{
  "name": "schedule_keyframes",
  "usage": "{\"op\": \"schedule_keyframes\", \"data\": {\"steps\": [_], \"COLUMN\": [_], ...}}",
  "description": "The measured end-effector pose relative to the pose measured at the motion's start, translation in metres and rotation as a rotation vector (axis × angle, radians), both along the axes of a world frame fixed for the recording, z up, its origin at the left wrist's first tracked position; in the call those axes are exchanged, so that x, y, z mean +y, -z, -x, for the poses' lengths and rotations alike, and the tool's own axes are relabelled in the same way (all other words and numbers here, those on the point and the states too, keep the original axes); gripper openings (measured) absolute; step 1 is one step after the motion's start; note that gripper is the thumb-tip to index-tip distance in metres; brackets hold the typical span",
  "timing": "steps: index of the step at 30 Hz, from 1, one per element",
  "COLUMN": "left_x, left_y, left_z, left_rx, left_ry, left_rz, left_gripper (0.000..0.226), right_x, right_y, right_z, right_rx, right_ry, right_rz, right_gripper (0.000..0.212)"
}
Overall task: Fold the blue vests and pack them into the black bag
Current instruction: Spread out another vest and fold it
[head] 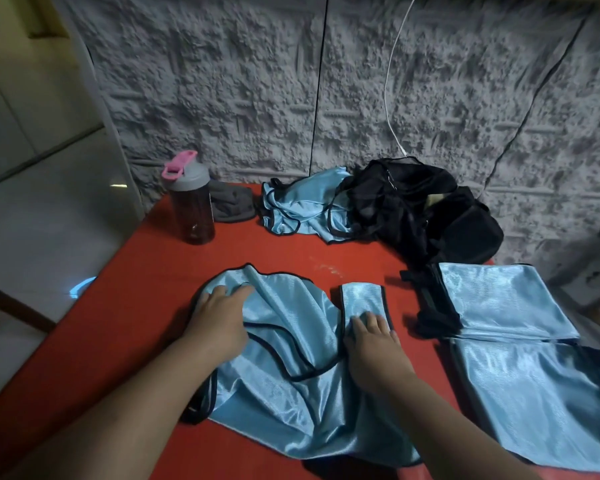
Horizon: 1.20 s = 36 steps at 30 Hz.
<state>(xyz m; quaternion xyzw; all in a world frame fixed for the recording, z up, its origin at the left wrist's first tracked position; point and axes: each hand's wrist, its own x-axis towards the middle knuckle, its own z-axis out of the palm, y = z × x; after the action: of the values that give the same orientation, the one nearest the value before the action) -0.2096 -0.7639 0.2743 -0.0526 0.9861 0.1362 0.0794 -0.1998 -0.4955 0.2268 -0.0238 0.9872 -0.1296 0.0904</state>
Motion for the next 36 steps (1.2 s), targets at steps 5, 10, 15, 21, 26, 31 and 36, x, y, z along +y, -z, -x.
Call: {"op": "schedule_keyframes", "data": {"steps": [5,10,15,21,26,31,36], "left_x": [-0.006,-0.002,-0.003,-0.008,-0.012,-0.008,0.011], "left_y": [0.02,0.007,-0.01,-0.023,-0.026,-0.027,-0.034], "left_z": [0.01,0.016,0.02,0.02,0.021,0.026,0.028], "left_rx": [0.042,0.072,0.076,0.173,0.195,0.291,0.183], "left_ry": [0.002,-0.118,-0.116,-0.087,-0.082,-0.184,-0.294], "left_rz": [-0.078,-0.332,-0.513,-0.346,-0.345,-0.497,-0.941], "left_gripper": [0.055,0.033,0.054,0.054,0.029,0.018,0.014], "right_x": [0.003,0.016,0.027,0.029,0.032,0.03,0.033], "right_y": [0.002,-0.017,-0.009,-0.008,-0.007,-0.014,-0.02], "right_z": [0.008,0.03,0.045,0.064,0.073,0.078,0.089], "right_rx": [0.034,0.14,0.167,0.094,0.01,0.053,0.032], "right_ry": [0.021,0.263,0.336,0.456,0.486,0.489,0.545], "right_rz": [0.0,0.177,0.02,0.114,0.136,0.253,0.347], "right_gripper": [0.053,0.051,0.032,0.036,0.027,0.039,0.045]}}
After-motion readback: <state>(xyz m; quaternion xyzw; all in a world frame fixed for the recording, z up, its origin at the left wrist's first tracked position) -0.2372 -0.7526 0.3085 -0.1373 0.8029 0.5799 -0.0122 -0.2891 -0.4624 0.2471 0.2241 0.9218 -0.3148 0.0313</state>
